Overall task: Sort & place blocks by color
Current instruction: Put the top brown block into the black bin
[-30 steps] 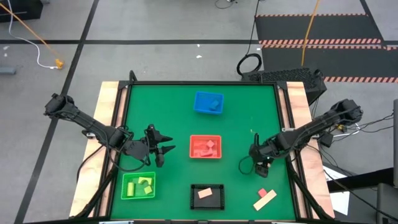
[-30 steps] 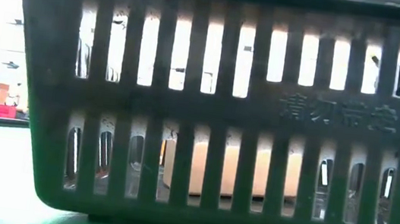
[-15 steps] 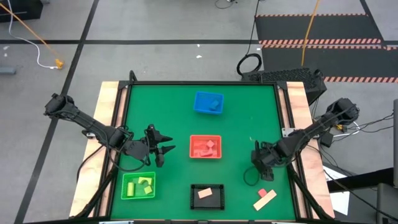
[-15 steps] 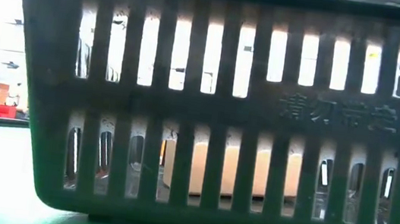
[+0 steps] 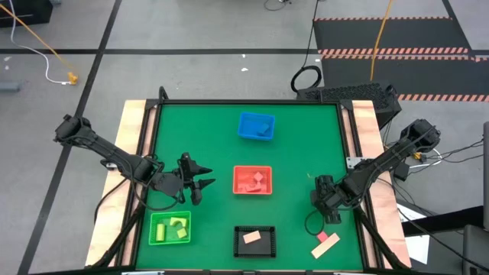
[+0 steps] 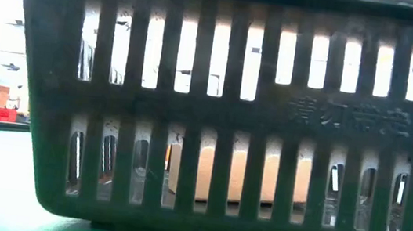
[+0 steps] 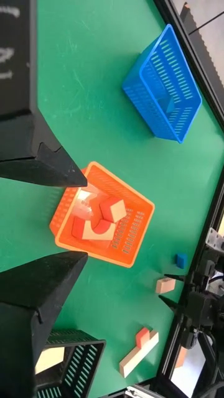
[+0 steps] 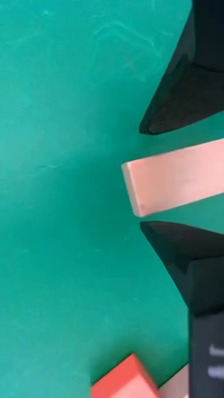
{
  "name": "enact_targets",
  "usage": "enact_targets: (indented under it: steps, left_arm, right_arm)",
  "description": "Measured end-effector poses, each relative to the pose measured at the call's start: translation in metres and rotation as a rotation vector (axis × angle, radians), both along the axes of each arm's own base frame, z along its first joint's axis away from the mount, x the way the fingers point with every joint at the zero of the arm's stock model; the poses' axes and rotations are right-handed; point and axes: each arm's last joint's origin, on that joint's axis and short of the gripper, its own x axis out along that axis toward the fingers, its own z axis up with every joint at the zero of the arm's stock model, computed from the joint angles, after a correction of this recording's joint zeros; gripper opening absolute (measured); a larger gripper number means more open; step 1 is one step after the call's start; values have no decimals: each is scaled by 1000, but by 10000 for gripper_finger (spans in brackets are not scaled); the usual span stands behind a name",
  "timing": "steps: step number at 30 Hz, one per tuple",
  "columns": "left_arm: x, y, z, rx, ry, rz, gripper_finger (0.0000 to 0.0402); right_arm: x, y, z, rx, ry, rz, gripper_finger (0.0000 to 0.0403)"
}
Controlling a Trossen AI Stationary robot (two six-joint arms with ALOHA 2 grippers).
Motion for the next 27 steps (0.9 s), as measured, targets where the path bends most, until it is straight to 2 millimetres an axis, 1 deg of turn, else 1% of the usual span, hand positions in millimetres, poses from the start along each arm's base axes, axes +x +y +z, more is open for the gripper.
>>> enact_targets:
  steps: [4, 8, 11, 15, 20, 25, 27]
  left_arm:
    - [0, 0, 0, 2, 1, -1, 179]
    - [0, 0, 0, 1, 0, -1, 179]
    - [0, 0, 0, -1, 0, 1, 179]
    - [0, 0, 0, -1, 0, 0, 179]
    - [0, 0, 0, -2, -2, 0, 179]
    - [0, 0, 0, -2, -2, 0, 179]
    - [0, 0, 0, -4, -4, 1, 179]
  right_arm:
    - [2, 1, -1, 7, -11, 5, 192]
    - [3, 3, -7, -12, 29, 40, 147]
    - [5, 5, -13, -22, 65, 83, 126]
    - [5, 5, -21, -53, 117, 74, 125]
    - [7, 3, -21, -36, 110, -60, 119]
    - [14, -1, -13, 44, 35, -245, 116]
    - [19, -2, -9, 64, -46, -300, 115]
